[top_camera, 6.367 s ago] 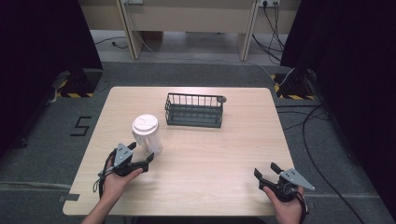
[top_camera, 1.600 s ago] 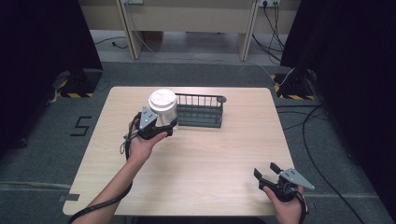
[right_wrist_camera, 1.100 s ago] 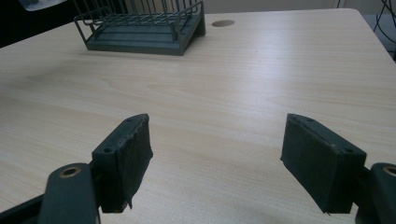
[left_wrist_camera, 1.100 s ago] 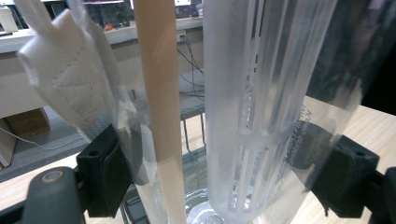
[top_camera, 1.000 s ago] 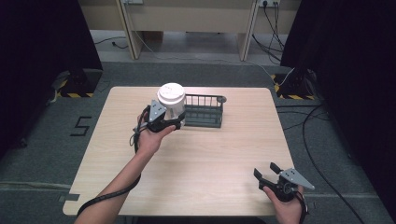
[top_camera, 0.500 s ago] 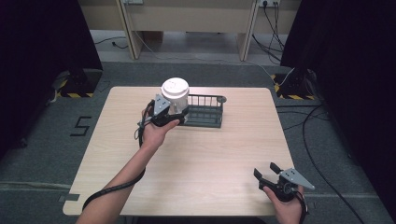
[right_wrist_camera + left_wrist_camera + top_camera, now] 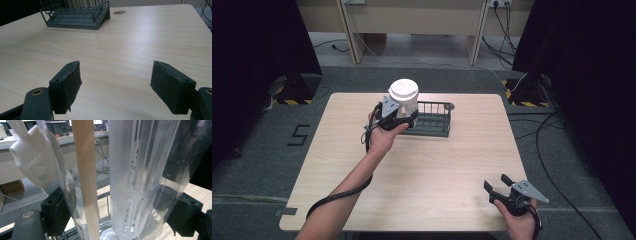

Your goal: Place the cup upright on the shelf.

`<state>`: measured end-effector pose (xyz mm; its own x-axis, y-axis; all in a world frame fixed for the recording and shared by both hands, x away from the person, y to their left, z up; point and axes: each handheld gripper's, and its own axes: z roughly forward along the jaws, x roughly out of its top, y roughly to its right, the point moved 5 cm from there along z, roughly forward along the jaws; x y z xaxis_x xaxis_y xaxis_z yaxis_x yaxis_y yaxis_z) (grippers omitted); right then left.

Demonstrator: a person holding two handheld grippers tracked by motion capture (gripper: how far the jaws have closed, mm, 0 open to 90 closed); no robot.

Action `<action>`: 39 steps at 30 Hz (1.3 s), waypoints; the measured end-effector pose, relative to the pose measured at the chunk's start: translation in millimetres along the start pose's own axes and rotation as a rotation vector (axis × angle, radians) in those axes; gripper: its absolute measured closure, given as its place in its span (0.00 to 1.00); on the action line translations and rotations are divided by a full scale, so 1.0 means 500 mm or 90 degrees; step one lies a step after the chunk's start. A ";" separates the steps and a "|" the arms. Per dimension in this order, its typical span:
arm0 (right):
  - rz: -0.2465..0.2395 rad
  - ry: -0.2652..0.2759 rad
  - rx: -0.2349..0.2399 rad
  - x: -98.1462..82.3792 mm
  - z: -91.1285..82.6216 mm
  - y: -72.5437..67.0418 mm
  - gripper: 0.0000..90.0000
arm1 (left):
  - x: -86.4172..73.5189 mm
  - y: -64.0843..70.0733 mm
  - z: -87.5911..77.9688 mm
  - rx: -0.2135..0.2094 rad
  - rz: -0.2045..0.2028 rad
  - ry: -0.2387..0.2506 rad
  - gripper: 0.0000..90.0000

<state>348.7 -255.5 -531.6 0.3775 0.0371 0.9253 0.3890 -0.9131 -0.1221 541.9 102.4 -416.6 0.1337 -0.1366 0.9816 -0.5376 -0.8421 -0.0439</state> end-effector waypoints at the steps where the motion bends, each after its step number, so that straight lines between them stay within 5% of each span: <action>1: -0.001 0.000 0.000 0.000 0.000 0.000 0.27 | 0.001 0.000 0.002 0.000 -0.001 0.000 0.20; 39: 0.006 0.000 0.004 0.000 0.000 0.001 0.27 | 0.033 0.011 0.080 0.000 -0.011 0.004 0.20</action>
<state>348.6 -256.0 -531.6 0.3809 0.0289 0.9241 0.3911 -0.9107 -0.1327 574.6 74.5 -408.0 0.1383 -0.1186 0.9833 -0.5351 -0.8444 -0.0266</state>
